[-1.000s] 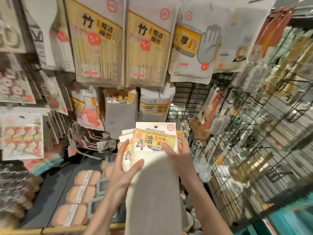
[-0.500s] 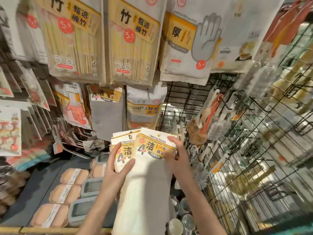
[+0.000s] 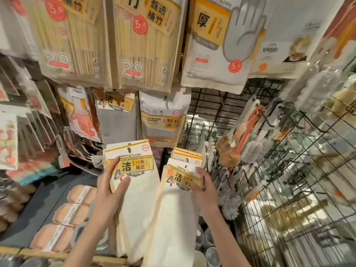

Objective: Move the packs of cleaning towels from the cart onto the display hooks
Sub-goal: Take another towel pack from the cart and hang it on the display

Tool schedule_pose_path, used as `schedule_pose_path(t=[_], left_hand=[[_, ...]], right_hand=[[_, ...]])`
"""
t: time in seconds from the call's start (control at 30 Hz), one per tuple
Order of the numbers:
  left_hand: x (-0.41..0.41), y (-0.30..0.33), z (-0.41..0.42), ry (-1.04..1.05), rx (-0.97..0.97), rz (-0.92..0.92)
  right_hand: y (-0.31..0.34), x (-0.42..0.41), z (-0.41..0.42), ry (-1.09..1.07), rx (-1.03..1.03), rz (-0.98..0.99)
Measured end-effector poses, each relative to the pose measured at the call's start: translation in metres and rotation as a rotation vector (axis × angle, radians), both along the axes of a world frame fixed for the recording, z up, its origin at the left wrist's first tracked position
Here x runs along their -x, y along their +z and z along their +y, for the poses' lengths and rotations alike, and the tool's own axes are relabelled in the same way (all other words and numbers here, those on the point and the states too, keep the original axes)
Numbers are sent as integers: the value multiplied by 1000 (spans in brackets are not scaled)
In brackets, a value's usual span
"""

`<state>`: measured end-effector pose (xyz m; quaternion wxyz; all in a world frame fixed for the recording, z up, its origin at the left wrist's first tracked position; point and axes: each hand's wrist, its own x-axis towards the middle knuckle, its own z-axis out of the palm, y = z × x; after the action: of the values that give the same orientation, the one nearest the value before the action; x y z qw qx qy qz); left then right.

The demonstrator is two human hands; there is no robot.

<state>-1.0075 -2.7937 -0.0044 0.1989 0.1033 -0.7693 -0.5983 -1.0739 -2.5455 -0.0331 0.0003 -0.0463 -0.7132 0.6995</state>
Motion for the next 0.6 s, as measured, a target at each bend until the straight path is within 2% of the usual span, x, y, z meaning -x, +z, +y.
schedule_pose_path(t=[0.4,0.6], left_hand=[[-3,6,-16,64,39,-27],[-5,8,-17,65,64,-21]], right_hand=[[-24,38,13,6,68,-15],[-40,43,14,1,262,-3]])
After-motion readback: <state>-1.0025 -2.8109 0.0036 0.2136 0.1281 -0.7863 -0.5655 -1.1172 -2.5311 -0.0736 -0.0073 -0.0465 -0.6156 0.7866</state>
